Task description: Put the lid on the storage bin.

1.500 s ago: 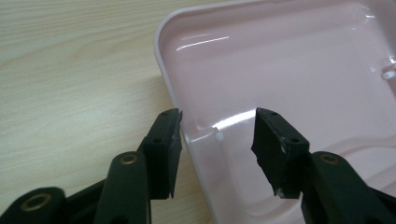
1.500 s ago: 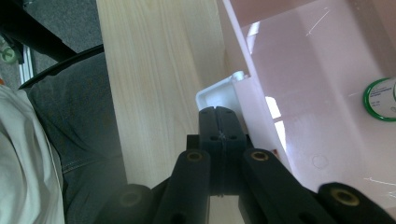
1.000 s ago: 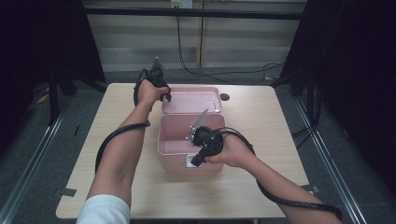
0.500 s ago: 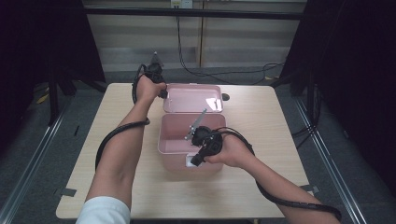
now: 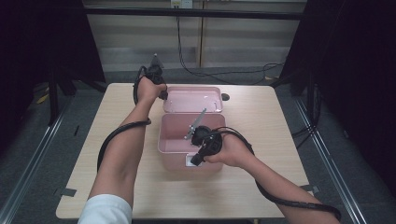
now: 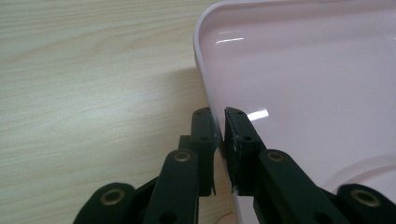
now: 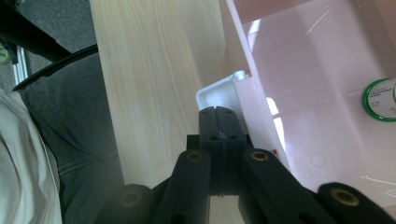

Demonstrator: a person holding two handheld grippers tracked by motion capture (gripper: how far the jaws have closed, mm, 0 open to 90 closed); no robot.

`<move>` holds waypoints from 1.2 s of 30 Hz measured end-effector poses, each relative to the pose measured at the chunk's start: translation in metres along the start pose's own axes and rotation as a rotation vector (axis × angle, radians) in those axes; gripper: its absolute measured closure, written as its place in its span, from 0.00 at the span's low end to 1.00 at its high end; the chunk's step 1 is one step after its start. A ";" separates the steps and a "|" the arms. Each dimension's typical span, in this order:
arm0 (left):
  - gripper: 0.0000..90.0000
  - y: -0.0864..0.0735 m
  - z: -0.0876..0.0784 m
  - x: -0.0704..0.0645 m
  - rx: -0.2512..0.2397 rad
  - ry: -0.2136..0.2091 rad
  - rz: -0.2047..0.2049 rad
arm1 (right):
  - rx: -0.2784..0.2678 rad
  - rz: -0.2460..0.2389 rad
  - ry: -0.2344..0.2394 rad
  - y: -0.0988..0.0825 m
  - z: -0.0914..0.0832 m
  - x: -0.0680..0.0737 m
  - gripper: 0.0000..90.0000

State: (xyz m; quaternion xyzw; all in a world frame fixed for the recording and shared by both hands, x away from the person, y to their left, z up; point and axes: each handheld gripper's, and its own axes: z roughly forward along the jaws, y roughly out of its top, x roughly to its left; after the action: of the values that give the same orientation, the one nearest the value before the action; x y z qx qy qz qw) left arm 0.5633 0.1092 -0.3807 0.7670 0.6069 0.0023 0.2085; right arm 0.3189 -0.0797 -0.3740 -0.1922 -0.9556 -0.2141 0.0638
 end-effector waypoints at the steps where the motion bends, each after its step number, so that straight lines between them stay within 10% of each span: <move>1: 0.90 0.001 0.001 0.000 -0.009 0.001 -0.001 | 0.000 0.007 -0.001 0.000 0.000 0.000 1.00; 9: 0.92 0.001 0.012 -0.001 -0.012 0.016 -0.019 | -0.001 0.000 -0.001 0.000 0.000 0.000 1.00; 36: 0.97 -0.004 -0.060 -0.011 -0.094 0.010 -0.005 | 0.018 0.021 -0.024 0.003 0.001 0.004 1.00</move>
State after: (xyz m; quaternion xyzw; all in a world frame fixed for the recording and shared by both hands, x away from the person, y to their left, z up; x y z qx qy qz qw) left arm 0.5417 0.1189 -0.3245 0.7547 0.6092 0.0342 0.2412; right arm 0.3164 -0.0757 -0.3731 -0.2043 -0.9561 -0.2024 0.0566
